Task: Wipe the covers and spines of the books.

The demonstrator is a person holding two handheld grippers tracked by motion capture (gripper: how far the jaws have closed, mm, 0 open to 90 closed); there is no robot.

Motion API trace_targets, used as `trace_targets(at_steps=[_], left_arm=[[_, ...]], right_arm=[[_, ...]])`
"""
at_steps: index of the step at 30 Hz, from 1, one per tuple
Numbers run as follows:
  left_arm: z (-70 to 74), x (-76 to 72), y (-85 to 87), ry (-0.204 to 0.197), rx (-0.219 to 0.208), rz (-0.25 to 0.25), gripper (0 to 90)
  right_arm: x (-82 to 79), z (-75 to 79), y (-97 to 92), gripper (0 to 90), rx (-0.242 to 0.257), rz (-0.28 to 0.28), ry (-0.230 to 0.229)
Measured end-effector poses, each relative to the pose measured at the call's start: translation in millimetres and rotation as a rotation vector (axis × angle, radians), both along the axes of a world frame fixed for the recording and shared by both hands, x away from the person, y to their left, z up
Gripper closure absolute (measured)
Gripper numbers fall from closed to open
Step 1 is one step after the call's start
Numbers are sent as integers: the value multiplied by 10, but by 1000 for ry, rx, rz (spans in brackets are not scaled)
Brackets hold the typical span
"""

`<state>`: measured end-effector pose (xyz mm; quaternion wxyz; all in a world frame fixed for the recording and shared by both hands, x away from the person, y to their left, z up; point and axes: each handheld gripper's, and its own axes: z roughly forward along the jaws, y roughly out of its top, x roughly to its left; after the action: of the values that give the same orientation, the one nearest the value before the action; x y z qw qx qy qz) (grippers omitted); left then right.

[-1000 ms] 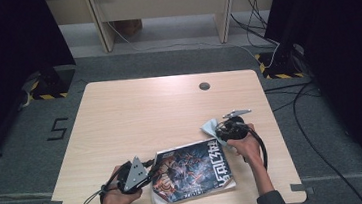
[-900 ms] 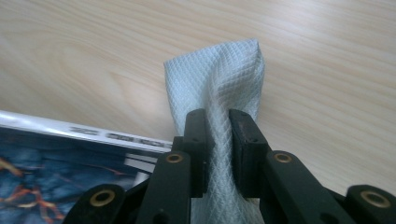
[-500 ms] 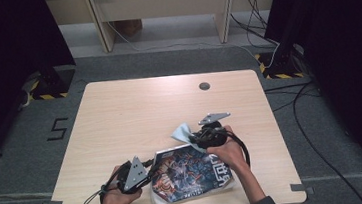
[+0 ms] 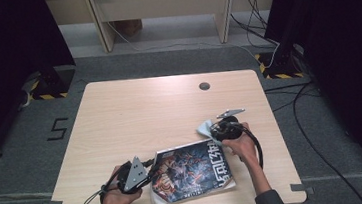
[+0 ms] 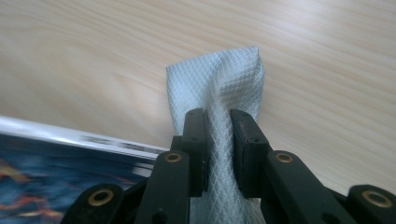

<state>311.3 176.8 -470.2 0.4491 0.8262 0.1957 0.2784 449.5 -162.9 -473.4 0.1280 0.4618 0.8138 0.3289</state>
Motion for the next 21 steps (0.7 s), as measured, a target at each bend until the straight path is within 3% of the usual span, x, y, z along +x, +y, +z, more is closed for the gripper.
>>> trace_targets(at_steps=[4,15,18,21], left_arm=[[-4,7,4,6,-7,4,767],[-9,11,12,8,-3,9,765],[-20,17,15,15,-8,14,764],[-20,22,14,16,-2,18,764]], right_arm=[[58,-74,-145,778,0,-46,14],[4,-89,-155,776,-37,-63,-3],[-24,-81,-149,783,-22,-67,-6],[-93,-33,-52,784,58,-28,-4]])
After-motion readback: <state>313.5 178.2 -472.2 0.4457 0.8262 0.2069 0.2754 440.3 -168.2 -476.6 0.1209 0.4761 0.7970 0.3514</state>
